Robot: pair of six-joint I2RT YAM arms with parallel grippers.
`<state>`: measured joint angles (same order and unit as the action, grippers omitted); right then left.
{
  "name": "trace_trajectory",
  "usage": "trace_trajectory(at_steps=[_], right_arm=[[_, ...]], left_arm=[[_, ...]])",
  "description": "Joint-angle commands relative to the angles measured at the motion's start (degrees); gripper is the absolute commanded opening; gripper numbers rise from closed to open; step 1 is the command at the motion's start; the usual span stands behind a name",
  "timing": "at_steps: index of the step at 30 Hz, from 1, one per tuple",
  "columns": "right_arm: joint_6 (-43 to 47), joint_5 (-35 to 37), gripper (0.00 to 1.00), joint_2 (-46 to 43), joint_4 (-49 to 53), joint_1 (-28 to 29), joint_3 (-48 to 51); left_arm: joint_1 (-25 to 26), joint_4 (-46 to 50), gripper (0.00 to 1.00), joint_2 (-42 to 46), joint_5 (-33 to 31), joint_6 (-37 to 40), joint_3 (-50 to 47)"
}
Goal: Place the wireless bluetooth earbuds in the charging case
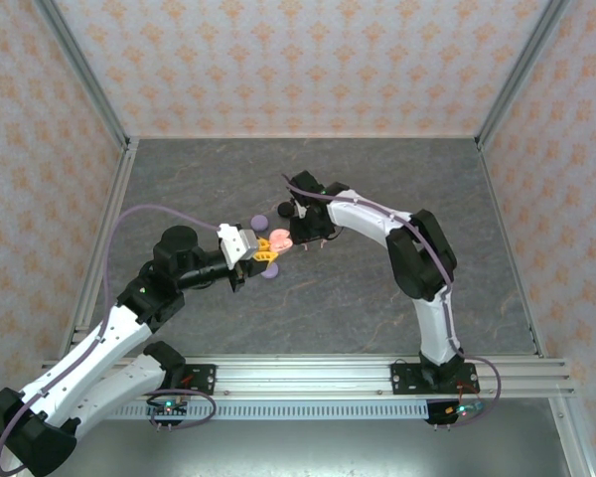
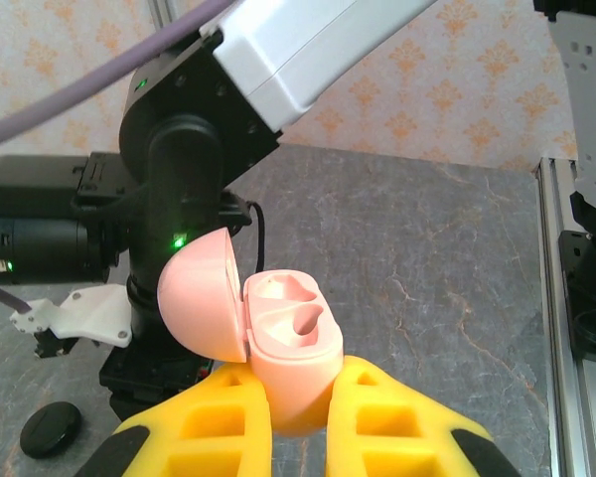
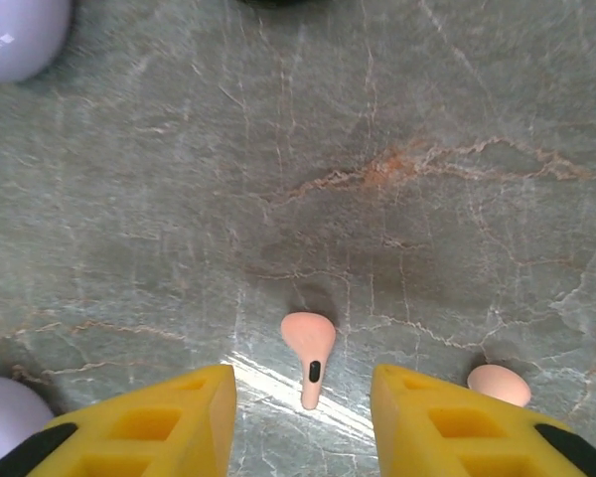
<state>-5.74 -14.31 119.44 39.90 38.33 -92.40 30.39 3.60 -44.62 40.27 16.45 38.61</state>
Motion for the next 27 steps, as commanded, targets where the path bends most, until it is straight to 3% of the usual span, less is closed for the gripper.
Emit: trace_trajectory(at_steps=[1,27], right_arm=[[0.8,1.9,0.39,1.7,2.9,0.3,-2.6],[1.4,1.8,0.22,6.3,4.2,0.4,-4.9]], left_arm=[[0.7,0.3,0.01,0.6,1.5,0.3,1.1],[0.7,1.8,0.01,-0.2,1.3,0.4,2.2]])
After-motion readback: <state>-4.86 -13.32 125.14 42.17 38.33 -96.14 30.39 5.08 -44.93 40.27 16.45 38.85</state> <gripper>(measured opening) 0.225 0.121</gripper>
